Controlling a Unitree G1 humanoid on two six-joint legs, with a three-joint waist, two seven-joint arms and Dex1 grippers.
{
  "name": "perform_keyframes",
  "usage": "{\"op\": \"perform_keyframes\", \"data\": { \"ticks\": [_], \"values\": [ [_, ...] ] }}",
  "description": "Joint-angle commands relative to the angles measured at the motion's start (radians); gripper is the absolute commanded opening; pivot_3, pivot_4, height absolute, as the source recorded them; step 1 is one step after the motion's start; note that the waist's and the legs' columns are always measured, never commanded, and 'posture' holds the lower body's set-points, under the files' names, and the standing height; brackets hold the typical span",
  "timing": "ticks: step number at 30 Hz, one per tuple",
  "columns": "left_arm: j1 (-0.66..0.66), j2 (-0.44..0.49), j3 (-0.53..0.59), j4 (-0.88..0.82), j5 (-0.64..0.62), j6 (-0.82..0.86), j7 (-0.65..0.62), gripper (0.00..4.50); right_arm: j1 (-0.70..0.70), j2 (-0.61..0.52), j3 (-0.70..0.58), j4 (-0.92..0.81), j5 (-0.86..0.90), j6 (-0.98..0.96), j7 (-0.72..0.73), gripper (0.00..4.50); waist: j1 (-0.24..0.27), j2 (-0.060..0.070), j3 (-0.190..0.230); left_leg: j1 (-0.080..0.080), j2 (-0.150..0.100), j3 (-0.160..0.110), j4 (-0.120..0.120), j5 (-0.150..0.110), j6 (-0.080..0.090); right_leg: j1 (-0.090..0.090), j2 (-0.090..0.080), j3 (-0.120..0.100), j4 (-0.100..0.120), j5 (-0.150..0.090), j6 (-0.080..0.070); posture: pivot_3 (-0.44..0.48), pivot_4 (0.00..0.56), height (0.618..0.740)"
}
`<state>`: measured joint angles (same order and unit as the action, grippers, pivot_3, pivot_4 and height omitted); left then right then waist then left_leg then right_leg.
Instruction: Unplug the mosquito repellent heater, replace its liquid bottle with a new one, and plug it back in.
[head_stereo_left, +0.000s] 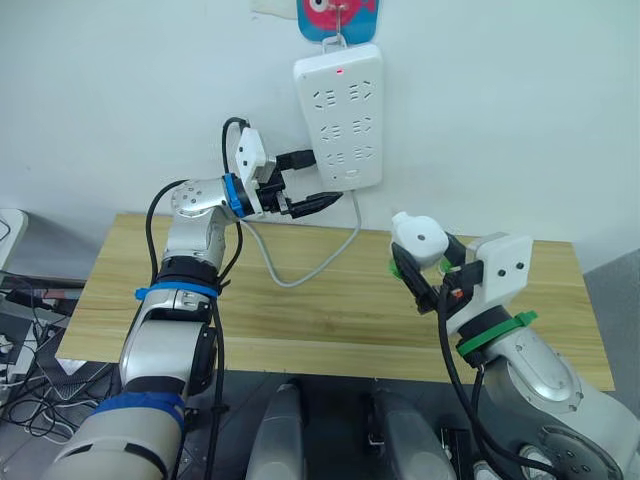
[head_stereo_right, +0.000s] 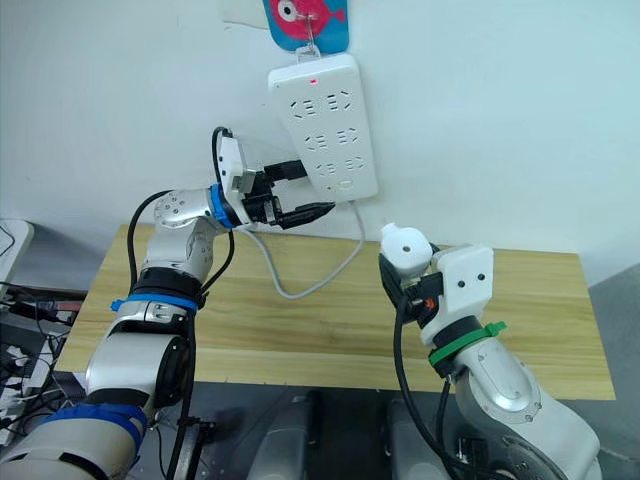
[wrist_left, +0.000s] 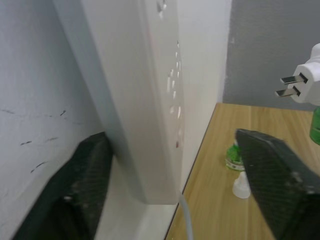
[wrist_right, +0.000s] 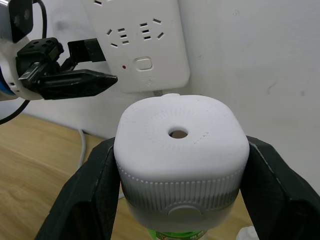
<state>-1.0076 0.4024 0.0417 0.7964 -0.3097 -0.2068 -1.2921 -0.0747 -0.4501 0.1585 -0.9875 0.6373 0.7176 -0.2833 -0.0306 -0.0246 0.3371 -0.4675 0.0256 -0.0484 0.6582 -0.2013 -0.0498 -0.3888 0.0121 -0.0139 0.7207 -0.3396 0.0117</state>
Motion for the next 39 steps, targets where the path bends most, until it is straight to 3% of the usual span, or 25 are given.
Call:
{"op": "perform_keyframes", "data": {
  "ticks": [1, 6, 7, 14, 19, 39],
  "values": [
    [-0.021, 0.008, 0.018, -0.005, -0.008, -0.013, -0.019, 2.70, -0.001, 0.007, -0.012, -0.060, -0.015, -0.031, 0.018, 2.91, 0.000, 0.000, -0.001, 0.000, 0.000, 0.000, 0.000, 0.000, 0.000, 0.000, 0.000, 0.000, 0.000, 0.000, 0.000, 0.011, 0.250, 0.740],
    [-0.018, 0.007, 0.022, -0.016, -0.010, 0.007, -0.015, 1.41, -0.077, 0.037, -0.019, -0.060, 0.007, 0.017, 0.011, 2.91, -0.001, -0.001, -0.004, 0.000, 0.000, 0.000, 0.001, 0.000, 0.000, 0.000, 0.000, 0.000, 0.001, 0.000, 0.000, 0.019, 0.260, 0.740],
    [-0.018, 0.005, 0.025, -0.016, -0.011, 0.013, -0.008, 1.34, -0.099, 0.045, -0.021, -0.060, 0.015, 0.033, 0.007, 2.91, -0.001, 0.000, -0.004, 0.000, 0.001, 0.000, 0.001, 0.000, 0.000, 0.000, 0.000, 0.000, 0.002, 0.000, 0.000, 0.019, 0.260, 0.740],
    [-0.030, -0.006, 0.028, 0.005, 0.006, 0.019, 0.039, 1.34, -0.326, 0.117, -0.048, -0.013, 0.068, 0.206, -0.022, 2.91, -0.001, 0.000, -0.004, 0.000, 0.001, -0.003, 0.002, 0.000, 0.000, 0.000, 0.000, 0.001, 0.002, 0.000, 0.000, 0.009, 0.272, 0.740],
    [-0.035, -0.018, 0.027, 0.013, 0.006, 0.020, 0.044, 1.34, -0.422, 0.169, -0.016, 0.070, 0.015, 0.244, -0.008, 2.91, -0.001, 0.000, -0.004, 0.000, 0.000, -0.004, 0.002, 0.000, 0.000, 0.000, 0.000, 0.001, 0.002, 0.000, 0.000, 0.006, 0.278, 0.740],
    [-0.070, -0.033, 0.024, 0.063, 0.014, -0.003, 0.028, 1.34, -0.462, 0.275, -0.028, 0.167, -0.164, 0.255, 0.049, 2.91, 0.001, 0.000, -0.004, 0.000, 0.000, -0.005, 0.003, 0.000, 0.000, -0.001, -0.001, 0.001, 0.008, 0.000, 0.000, 0.000, 0.285, 0.740]
  ]
}}
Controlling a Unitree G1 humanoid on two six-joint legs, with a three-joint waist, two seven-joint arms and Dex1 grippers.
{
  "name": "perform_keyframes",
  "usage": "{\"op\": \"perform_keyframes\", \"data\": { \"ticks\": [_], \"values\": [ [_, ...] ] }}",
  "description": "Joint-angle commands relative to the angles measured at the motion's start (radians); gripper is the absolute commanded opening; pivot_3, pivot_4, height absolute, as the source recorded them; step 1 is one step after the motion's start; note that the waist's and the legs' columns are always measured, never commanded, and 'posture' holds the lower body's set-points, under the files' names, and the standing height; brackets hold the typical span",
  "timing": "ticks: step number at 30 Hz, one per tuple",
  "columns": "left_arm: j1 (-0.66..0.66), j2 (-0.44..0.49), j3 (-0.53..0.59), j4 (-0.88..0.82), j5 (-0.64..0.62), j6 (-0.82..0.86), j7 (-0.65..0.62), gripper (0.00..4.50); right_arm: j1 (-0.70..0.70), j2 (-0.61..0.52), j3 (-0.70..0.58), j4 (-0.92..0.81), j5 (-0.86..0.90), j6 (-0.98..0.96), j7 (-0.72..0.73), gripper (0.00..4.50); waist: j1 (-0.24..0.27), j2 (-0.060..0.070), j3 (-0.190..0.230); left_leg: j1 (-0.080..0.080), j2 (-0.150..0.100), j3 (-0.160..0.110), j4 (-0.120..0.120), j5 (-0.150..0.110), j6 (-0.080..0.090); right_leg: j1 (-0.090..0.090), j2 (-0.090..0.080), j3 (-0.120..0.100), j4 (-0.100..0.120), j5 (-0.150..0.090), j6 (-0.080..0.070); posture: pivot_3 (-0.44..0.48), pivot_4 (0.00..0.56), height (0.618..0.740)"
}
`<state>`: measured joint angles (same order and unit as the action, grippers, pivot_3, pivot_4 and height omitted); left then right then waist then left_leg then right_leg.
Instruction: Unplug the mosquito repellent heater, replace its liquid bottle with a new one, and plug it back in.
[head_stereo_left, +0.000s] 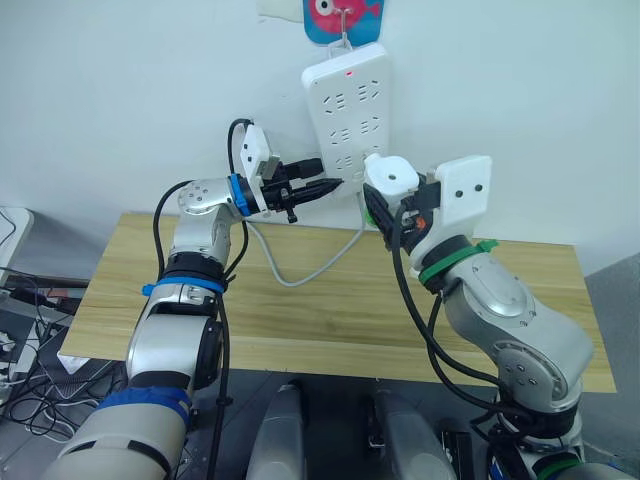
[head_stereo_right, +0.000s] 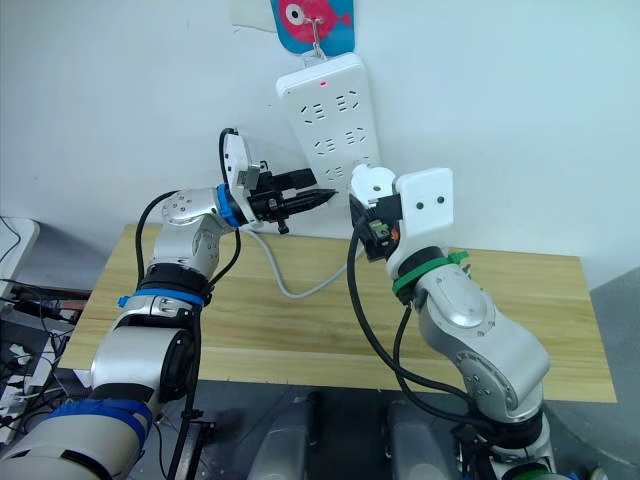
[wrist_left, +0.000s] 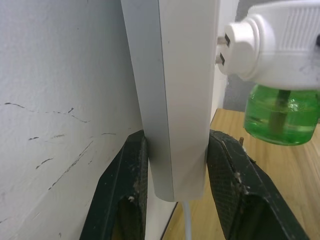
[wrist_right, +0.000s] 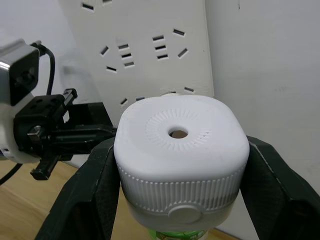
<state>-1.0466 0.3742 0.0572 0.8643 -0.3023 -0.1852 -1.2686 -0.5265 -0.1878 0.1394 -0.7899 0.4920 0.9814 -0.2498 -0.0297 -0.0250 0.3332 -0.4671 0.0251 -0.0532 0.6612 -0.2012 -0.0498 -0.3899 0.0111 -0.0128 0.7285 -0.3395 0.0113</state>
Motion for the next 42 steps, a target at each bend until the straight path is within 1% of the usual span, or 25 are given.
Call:
{"op": "perform_keyframes", "data": {
  "ticks": [1, 18, 26, 42],
  "values": [
    [-0.033, -0.005, 0.009, -0.003, 0.007, -0.026, 0.004, 1.34, -0.011, 0.017, -0.009, -0.030, -0.024, -0.007, 0.019, 2.91, 0.000, 0.000, 0.000, 0.000, 0.000, 0.000, 0.000, 0.000, 0.000, 0.000, 0.000, 0.000, 0.000, 0.000, 0.000, -0.001, 0.285, 0.740],
    [-0.028, -0.011, 0.015, -0.017, 0.015, -0.035, 0.002, 1.34, 0.036, 0.065, -0.027, -0.039, -0.075, 0.021, 0.047, 2.91, 0.000, 0.000, 0.000, 0.000, 0.000, -0.001, 0.001, 0.000, 0.000, 0.000, 0.000, 0.000, 0.000, 0.000, 0.000, 0.007, 0.270, 0.740],
    [-0.025, -0.009, 0.014, -0.022, 0.015, -0.038, -0.001, 1.34, 0.003, 0.092, -0.038, -0.027, -0.097, 0.022, 0.066, 2.91, 0.000, 0.000, 0.000, 0.000, 0.000, 0.000, 0.001, 0.000, 0.000, -0.001, 0.000, 0.000, 0.000, 0.000, 0.000, 0.012, 0.269, 0.740],
    [-0.033, -0.011, 0.015, -0.011, 0.025, -0.050, -0.002, 1.34, -0.017, 0.155, -0.038, -0.033, -0.119, 0.056, 0.079, 2.91, -0.001, 0.000, 0.000, 0.001, 0.000, 0.000, 0.001, 0.001, -0.001, -0.002, 0.000, 0.001, 0.002, 0.000, 0.000, 0.008, 0.274, 0.740]
  ]
}}
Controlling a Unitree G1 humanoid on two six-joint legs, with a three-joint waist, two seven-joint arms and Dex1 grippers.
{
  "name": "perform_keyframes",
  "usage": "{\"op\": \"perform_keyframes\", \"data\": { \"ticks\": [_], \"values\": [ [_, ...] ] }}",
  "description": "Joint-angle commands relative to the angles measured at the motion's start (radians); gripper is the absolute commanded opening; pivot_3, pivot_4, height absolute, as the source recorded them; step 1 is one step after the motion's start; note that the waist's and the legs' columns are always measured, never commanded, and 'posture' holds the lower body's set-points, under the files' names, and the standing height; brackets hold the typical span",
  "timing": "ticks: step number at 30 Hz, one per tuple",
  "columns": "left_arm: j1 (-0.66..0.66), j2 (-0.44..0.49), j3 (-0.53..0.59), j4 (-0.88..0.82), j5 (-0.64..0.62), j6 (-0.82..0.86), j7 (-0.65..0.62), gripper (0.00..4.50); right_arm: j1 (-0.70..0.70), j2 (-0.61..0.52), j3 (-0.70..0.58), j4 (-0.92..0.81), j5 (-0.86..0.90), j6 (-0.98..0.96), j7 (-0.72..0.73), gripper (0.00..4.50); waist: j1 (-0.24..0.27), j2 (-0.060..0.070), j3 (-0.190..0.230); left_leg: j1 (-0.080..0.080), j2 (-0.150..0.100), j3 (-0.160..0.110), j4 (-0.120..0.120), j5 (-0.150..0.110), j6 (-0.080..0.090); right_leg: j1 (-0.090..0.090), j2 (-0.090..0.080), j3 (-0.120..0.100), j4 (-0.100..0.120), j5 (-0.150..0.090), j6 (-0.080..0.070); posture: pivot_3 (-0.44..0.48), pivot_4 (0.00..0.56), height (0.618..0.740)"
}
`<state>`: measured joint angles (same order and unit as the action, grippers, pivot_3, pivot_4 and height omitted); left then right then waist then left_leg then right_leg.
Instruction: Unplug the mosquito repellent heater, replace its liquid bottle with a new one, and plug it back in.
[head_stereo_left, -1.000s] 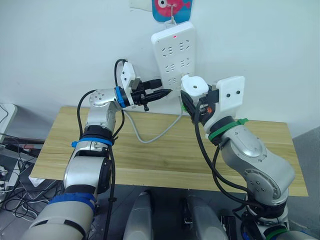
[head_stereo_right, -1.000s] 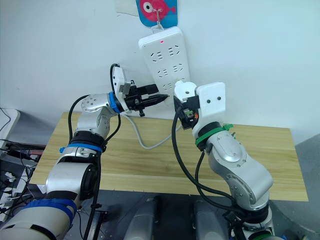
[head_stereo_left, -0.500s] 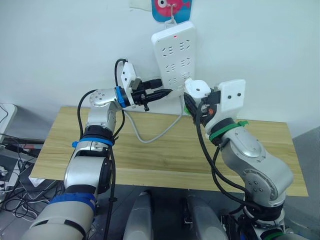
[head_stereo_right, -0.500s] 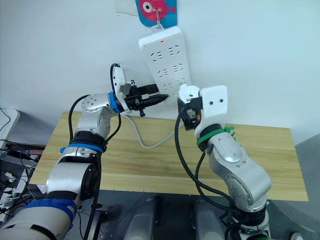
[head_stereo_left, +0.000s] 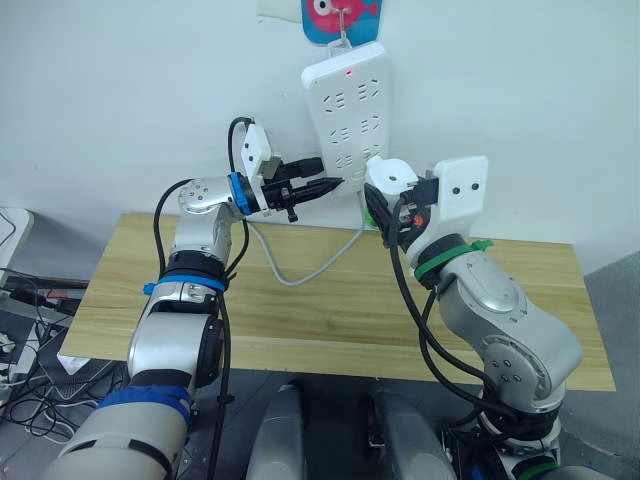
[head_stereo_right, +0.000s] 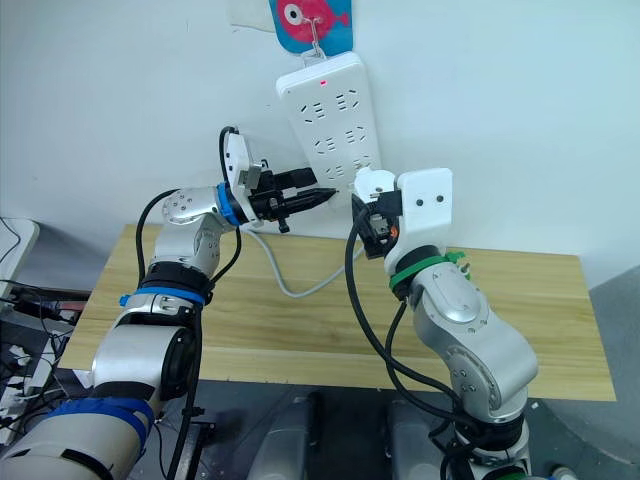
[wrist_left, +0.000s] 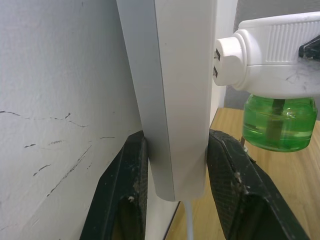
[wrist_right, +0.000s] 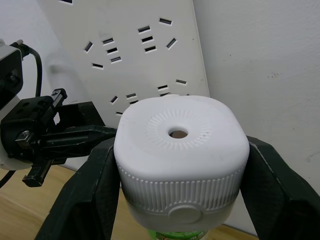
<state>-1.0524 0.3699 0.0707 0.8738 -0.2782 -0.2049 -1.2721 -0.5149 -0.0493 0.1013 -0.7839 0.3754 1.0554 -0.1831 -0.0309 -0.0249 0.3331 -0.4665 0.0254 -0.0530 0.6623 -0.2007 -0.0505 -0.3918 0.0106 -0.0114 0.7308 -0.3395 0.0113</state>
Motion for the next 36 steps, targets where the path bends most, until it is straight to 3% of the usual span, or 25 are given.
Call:
{"op": "perform_keyframes", "data": {
  "ticks": [1, 36],
  "values": [
    [-0.027, -0.007, 0.002, -0.020, 0.002, -0.030, 0.001, 1.34, -0.029, 0.019, -0.001, -0.039, -0.006, -0.016, 0.013, 2.91, 0.000, 0.000, 0.000, 0.000, 0.000, 0.000, 0.000, 0.000, 0.000, 0.000, 0.000, 0.000, 0.000, 0.000, 0.000, 0.008, 0.274, 0.740],
    [-0.022, -0.017, 0.002, -0.021, 0.009, -0.040, -0.005, 1.34, -0.071, 0.074, 0.009, 0.018, -0.069, -0.027, 0.014, 2.91, 0.000, 0.000, 0.000, 0.000, 0.000, 0.001, 0.000, 0.000, 0.000, -0.001, 0.000, 0.000, 0.002, 0.000, 0.000, 0.002, 0.279, 0.740]
  ]
}}
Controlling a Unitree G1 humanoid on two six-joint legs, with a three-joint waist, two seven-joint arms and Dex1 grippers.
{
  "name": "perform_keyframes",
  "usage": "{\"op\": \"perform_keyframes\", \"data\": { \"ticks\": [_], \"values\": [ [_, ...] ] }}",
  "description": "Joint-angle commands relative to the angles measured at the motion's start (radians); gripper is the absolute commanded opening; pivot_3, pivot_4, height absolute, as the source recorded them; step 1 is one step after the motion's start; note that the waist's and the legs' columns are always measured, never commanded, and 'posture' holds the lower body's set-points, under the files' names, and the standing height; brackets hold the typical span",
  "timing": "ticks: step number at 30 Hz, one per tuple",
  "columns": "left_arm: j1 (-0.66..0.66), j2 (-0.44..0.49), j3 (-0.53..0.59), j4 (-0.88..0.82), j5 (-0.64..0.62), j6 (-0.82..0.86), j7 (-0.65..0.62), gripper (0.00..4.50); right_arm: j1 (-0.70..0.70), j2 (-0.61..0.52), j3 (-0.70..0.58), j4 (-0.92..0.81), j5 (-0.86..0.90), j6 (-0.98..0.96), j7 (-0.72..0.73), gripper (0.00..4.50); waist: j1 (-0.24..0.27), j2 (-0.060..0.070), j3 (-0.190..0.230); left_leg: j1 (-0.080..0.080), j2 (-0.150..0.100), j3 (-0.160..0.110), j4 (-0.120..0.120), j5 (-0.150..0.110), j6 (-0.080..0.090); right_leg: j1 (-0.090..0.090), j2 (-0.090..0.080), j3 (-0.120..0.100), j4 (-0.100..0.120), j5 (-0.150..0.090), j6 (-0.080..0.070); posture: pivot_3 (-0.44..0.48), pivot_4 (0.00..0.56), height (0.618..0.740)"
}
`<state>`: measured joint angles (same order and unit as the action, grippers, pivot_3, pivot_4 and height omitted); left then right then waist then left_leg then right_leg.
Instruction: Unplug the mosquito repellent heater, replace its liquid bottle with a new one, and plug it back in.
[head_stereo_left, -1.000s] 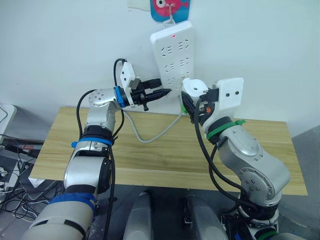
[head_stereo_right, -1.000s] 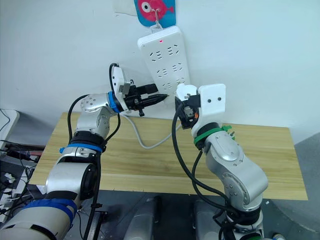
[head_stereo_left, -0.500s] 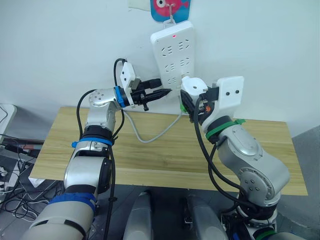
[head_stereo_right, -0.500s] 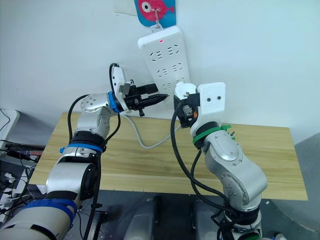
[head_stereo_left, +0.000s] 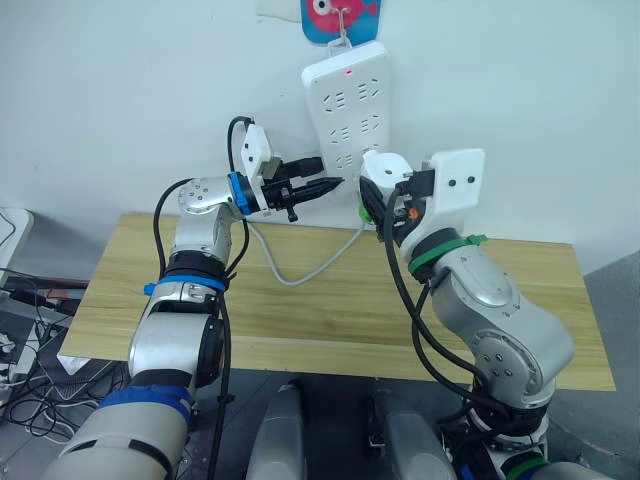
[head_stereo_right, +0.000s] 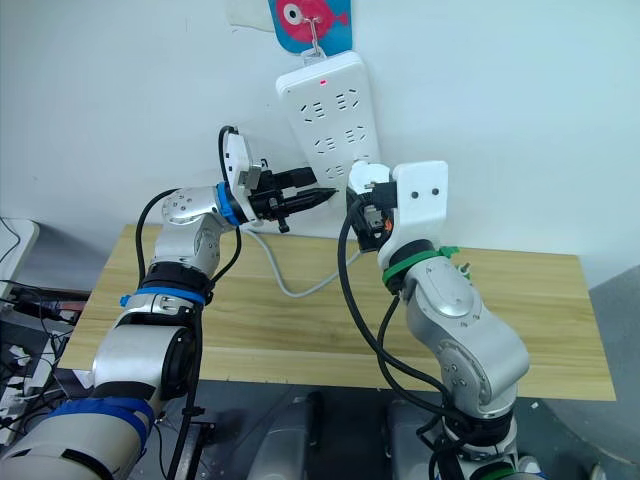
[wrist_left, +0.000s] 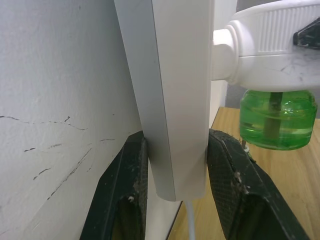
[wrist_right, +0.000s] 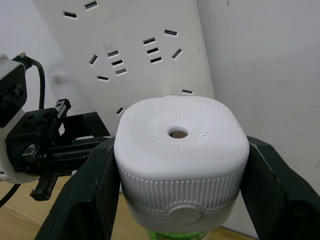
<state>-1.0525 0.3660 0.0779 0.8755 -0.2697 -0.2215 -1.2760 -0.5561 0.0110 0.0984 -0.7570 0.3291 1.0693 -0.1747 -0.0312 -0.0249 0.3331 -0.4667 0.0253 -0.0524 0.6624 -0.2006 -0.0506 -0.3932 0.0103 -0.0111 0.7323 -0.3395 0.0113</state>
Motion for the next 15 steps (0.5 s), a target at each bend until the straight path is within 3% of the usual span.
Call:
{"op": "perform_keyframes", "data": {
  "ticks": [1, 15],
  "values": [
    [-0.020, -0.014, -0.006, -0.028, -0.001, -0.020, -0.003, 1.34, -0.037, 0.005, 0.027, 0.006, -0.041, -0.053, 0.002, 2.91, 0.000, 0.000, 0.000, 0.000, 0.000, 0.000, 0.000, 0.000, 0.000, 0.000, 0.000, 0.000, 0.000, 0.000, 0.000, 0.002, 0.279, 0.740],
    [-0.023, -0.016, -0.005, -0.032, -0.004, -0.012, -0.021, 1.34, -0.080, 0.019, 0.060, 0.108, -0.135, -0.150, 0.019, 2.91, -0.005, 0.000, 0.000, 0.000, 0.001, 0.002, 0.000, 0.005, -0.001, -0.003, 0.000, 0.000, 0.003, 0.002, -0.004, 0.004, 0.274, 0.740]
  ]
}}
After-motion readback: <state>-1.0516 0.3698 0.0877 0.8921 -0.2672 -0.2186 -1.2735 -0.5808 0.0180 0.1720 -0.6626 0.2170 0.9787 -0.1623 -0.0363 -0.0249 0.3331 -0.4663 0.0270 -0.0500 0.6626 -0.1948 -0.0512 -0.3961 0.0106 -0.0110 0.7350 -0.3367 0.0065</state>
